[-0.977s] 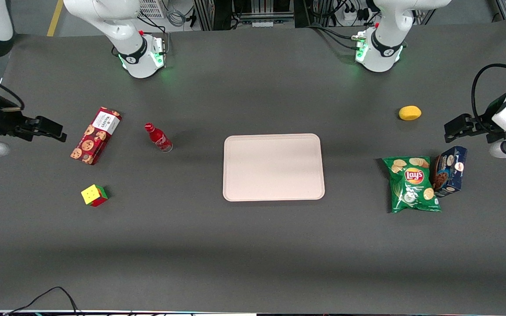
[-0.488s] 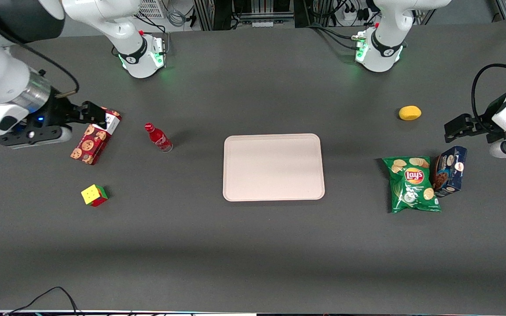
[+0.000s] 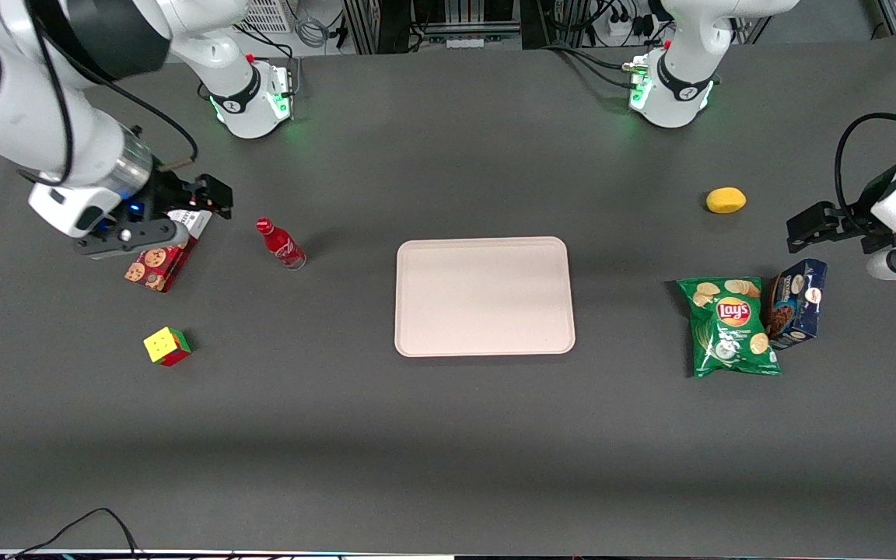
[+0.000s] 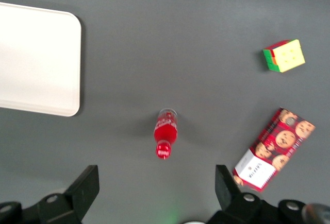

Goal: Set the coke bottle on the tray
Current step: 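Move the open right gripper down over the red Coca-Cola bottle, then close the right gripper around the bottle's neck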

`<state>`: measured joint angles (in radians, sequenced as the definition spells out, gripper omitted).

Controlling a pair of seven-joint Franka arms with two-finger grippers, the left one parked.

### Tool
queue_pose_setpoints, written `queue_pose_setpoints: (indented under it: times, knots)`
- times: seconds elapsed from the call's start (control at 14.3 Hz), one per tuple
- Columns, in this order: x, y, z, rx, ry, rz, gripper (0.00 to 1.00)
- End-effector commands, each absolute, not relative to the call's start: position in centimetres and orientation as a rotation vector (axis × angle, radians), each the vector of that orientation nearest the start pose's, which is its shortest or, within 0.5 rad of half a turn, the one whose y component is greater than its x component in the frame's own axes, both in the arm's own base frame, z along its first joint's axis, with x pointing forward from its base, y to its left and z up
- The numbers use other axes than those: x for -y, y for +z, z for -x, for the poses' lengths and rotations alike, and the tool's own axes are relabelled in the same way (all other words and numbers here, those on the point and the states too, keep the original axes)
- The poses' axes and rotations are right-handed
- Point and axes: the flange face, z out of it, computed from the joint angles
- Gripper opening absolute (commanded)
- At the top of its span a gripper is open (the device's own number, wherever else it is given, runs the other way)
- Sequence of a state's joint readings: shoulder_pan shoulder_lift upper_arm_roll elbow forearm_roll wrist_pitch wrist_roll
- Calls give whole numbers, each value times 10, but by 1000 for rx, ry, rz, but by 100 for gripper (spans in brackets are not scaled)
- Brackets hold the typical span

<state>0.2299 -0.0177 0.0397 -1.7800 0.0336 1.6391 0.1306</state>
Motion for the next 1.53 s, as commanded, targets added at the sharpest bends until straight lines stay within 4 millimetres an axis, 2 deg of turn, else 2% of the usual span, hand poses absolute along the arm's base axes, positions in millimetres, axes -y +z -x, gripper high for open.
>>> queue_pose_setpoints:
  times: [0.0, 0.21, 0.42, 0.7, 0.98, 1.12, 1.33, 1.47]
  knots:
    - [-152, 474, -473, 249, 36, 3124, 100]
    - [-149, 430, -463, 252, -3, 3122, 100]
    - [-138, 384, -438, 348, -136, 3098, 100]
    - [-132, 347, -420, 342, -186, 3092, 100]
    - [-138, 331, -410, 354, -147, 3100, 100]
    - [-141, 327, -409, 364, -131, 3102, 100]
    - [-143, 310, -407, 374, -67, 3109, 100]
    - [-142, 308, -407, 374, -60, 3110, 100]
